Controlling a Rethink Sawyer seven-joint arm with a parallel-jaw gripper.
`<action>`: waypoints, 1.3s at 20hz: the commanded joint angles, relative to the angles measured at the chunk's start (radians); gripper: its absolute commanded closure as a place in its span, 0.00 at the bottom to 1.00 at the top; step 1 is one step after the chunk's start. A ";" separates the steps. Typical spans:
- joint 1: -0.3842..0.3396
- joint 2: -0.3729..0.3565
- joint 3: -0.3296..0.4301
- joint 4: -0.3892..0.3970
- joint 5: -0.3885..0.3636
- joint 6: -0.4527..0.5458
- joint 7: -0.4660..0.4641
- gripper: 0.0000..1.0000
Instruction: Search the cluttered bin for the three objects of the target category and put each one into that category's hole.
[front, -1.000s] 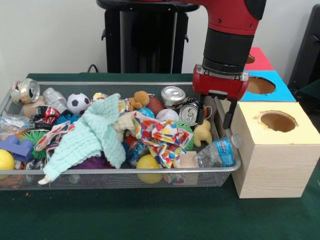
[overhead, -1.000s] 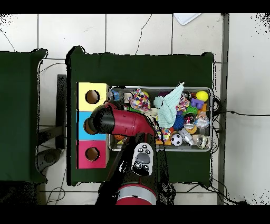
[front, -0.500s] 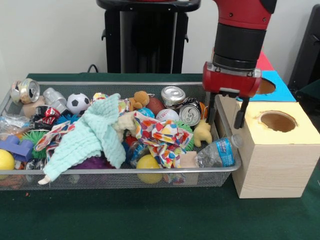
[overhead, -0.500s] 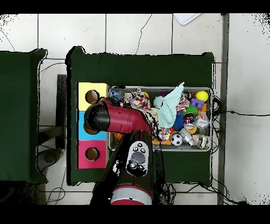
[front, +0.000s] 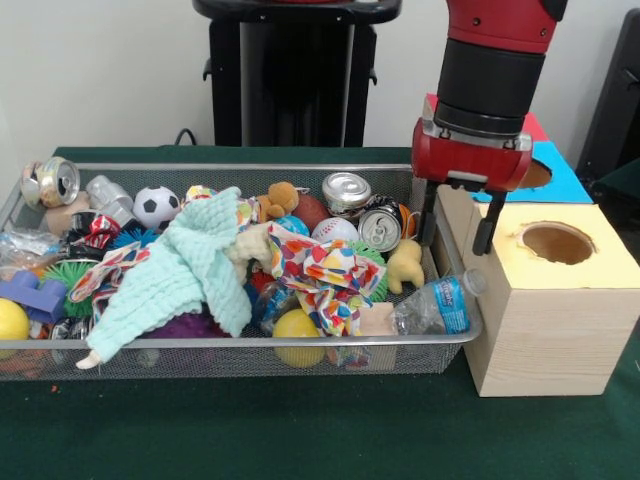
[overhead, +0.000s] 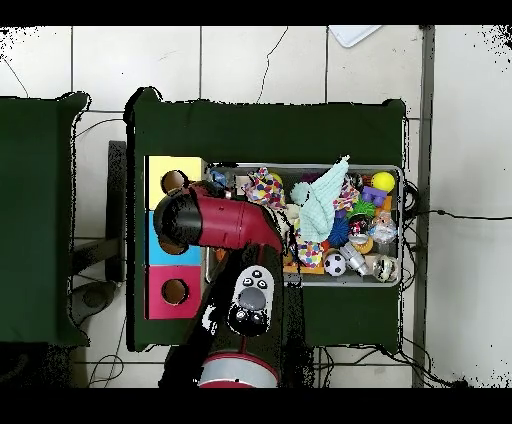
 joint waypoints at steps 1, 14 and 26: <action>0.009 0.101 0.065 -0.053 0.001 0.041 0.146 0.00; -0.011 0.142 0.093 -0.066 -0.007 -0.001 0.127 0.00; -0.028 0.137 0.121 -0.050 0.000 -0.009 0.123 0.00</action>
